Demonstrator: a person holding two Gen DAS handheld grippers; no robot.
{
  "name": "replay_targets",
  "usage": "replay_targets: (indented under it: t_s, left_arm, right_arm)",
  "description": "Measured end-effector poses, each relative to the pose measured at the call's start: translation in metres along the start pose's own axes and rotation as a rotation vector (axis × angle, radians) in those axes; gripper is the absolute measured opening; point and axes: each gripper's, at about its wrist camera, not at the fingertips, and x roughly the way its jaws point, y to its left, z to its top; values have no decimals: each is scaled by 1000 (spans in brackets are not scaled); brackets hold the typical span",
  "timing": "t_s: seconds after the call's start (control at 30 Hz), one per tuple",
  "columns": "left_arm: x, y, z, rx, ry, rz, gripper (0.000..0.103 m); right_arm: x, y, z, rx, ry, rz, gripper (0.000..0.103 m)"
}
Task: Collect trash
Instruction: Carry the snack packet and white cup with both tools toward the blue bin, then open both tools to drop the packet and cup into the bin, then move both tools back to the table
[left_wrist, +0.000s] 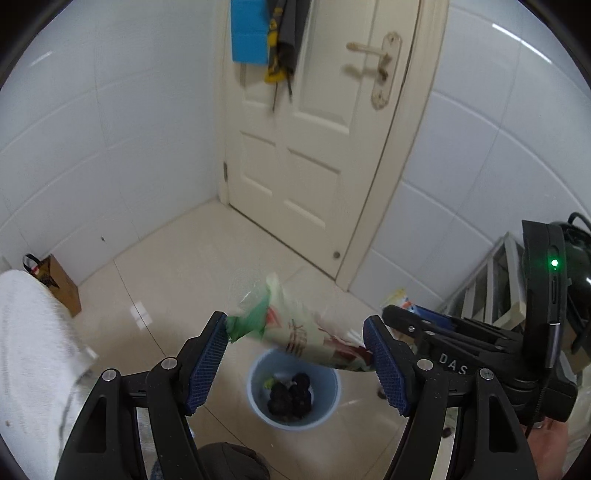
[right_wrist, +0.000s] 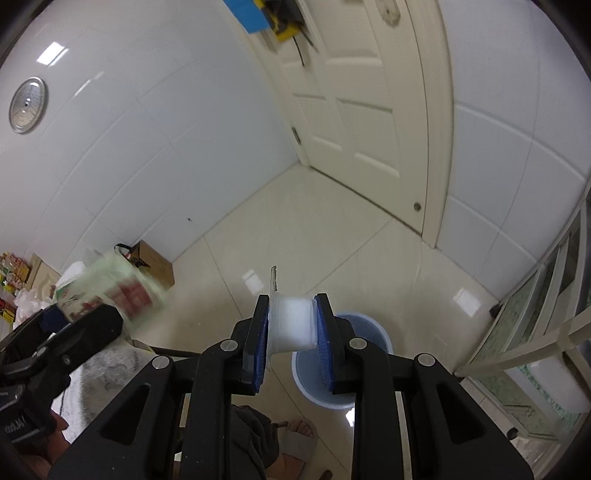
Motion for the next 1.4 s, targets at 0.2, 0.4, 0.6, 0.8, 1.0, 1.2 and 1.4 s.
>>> replay_targets:
  t_s: [0.2, 0.4, 0.6, 0.8, 1.0, 1.2, 1.4]
  left_arm:
    - [52, 7, 17, -7, 112, -21, 73]
    - [80, 18, 34, -7, 174, 19, 95]
    - [83, 20, 44, -8, 153, 75, 101]
    - [59, 17, 29, -16, 111, 105, 102]
    - [13, 24, 12, -30, 44, 115, 101]
    - [-41, 38, -7, -55, -23, 124, 101]
    - [-114, 60, -32, -94, -126, 149, 102]
  right_arm:
    - [37, -17, -1, 47, 69, 14, 25]
    - [59, -32, -8, 109, 99, -32, 80]
    - [56, -31, -7, 129, 76, -48, 99]
    - [44, -27, -6, 140, 59, -70, 103]
    - [26, -8, -7, 123, 39, -57, 103]
    - [2, 22, -3, 85, 1, -40, 103]
    - [-30, 75, 1, 7, -53, 1, 103]
